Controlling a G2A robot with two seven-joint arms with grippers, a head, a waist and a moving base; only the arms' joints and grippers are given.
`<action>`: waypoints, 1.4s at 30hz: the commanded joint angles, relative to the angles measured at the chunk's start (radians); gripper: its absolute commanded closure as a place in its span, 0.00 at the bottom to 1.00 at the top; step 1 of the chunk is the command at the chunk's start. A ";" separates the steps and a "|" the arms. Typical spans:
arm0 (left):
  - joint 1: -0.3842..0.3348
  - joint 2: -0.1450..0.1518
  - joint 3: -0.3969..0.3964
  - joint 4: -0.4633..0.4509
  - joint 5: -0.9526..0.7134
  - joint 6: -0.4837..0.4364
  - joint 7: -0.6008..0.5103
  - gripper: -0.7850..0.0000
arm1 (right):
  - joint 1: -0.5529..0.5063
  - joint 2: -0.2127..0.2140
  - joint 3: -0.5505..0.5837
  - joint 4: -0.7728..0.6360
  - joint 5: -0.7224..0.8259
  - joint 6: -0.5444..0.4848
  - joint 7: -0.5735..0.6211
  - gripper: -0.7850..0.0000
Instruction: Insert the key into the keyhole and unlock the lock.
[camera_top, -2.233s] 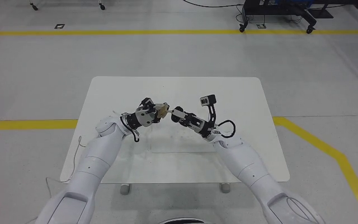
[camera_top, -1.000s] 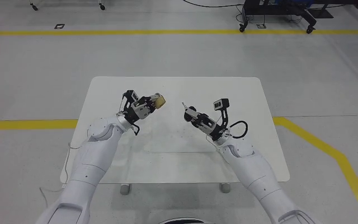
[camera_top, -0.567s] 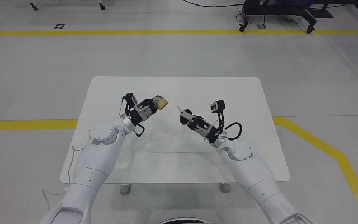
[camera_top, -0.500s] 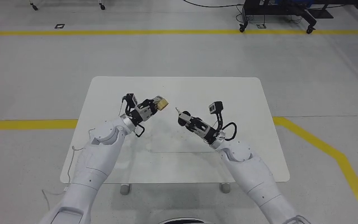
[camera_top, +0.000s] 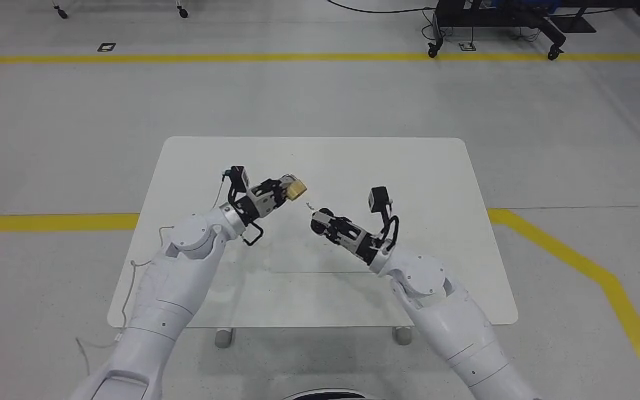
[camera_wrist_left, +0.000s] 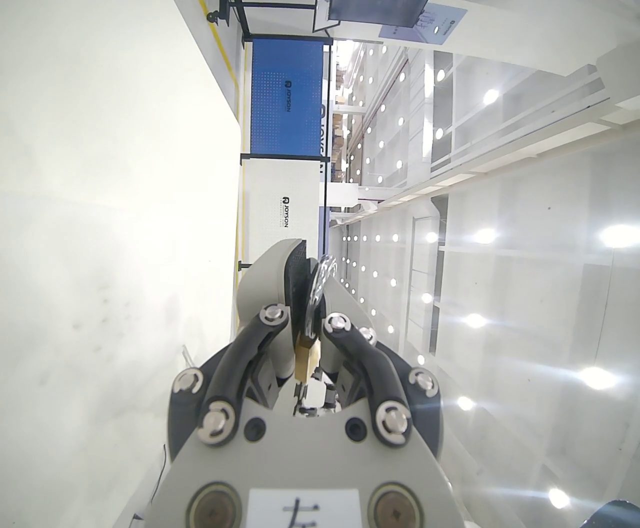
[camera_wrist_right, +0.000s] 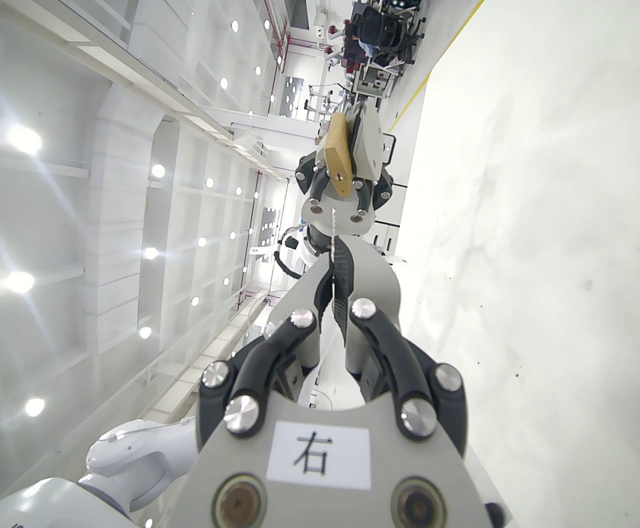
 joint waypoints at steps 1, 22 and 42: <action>0.001 0.000 0.002 -0.002 0.012 -0.003 -0.001 1.00 | 0.006 -0.001 -0.006 0.003 -0.002 0.006 -0.007 1.00; 0.002 0.000 0.012 -0.002 0.040 -0.039 -0.017 1.00 | 0.049 -0.011 -0.035 0.044 0.032 0.028 -0.039 1.00; 0.006 -0.002 0.016 -0.007 0.060 -0.046 0.002 1.00 | 0.055 -0.018 -0.068 0.037 -0.016 0.050 -0.094 1.00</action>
